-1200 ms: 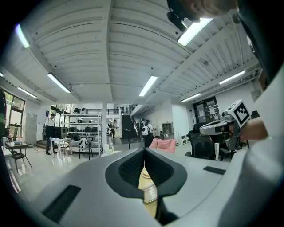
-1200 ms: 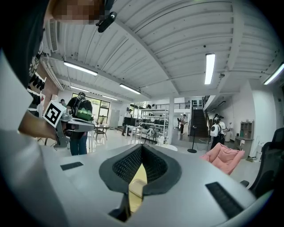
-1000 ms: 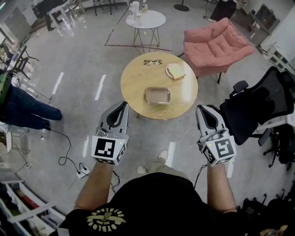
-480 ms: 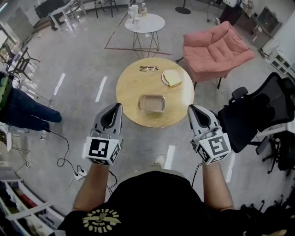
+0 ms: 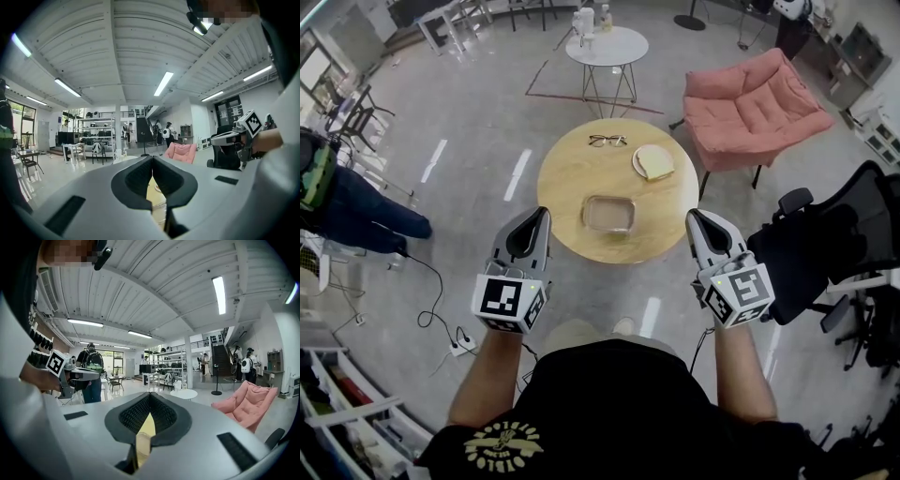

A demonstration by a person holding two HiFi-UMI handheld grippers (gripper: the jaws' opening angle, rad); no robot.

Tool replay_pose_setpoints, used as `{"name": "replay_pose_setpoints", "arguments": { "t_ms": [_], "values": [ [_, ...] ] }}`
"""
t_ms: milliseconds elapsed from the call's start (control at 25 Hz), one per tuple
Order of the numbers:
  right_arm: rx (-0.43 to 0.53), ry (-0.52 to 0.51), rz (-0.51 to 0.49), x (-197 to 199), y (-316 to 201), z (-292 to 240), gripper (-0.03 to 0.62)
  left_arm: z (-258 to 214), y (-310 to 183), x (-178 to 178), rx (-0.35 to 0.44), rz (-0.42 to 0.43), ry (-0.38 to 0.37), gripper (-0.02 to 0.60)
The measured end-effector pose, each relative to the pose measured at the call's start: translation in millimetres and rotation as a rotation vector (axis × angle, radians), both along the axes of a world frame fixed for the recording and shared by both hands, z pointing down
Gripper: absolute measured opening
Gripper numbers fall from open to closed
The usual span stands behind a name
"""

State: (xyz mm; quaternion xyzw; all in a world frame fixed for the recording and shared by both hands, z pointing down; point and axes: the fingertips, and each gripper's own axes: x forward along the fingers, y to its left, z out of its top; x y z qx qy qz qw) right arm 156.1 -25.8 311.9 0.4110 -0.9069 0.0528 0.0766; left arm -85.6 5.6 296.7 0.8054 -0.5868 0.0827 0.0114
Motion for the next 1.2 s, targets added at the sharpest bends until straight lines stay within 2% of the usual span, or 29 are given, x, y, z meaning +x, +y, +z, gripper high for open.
{"name": "replay_pose_setpoints", "arguments": {
  "t_ms": [120, 440, 1000, 1200],
  "values": [
    [-0.001, -0.006, -0.032, -1.5, -2.1, 4.0, 0.015, 4.5, 0.5, -3.2, -0.013, -0.015, 0.006, 0.018],
    [-0.067, -0.010, -0.031, -7.0, -14.1, 21.1, 0.015, 20.4, -10.5, -4.9, -0.053, -0.006, 0.027, 0.018],
    [-0.141, 0.014, -0.012, -29.3, -77.9, 50.5, 0.015, 56.5, -98.6, 8.2, -0.120, 0.089, 0.056, 0.018],
    [-0.178, 0.024, -0.017, -36.1, -100.5, 68.6, 0.015, 75.5, -121.4, 7.6, -0.162, 0.100, 0.046, 0.018]
  ]
}}
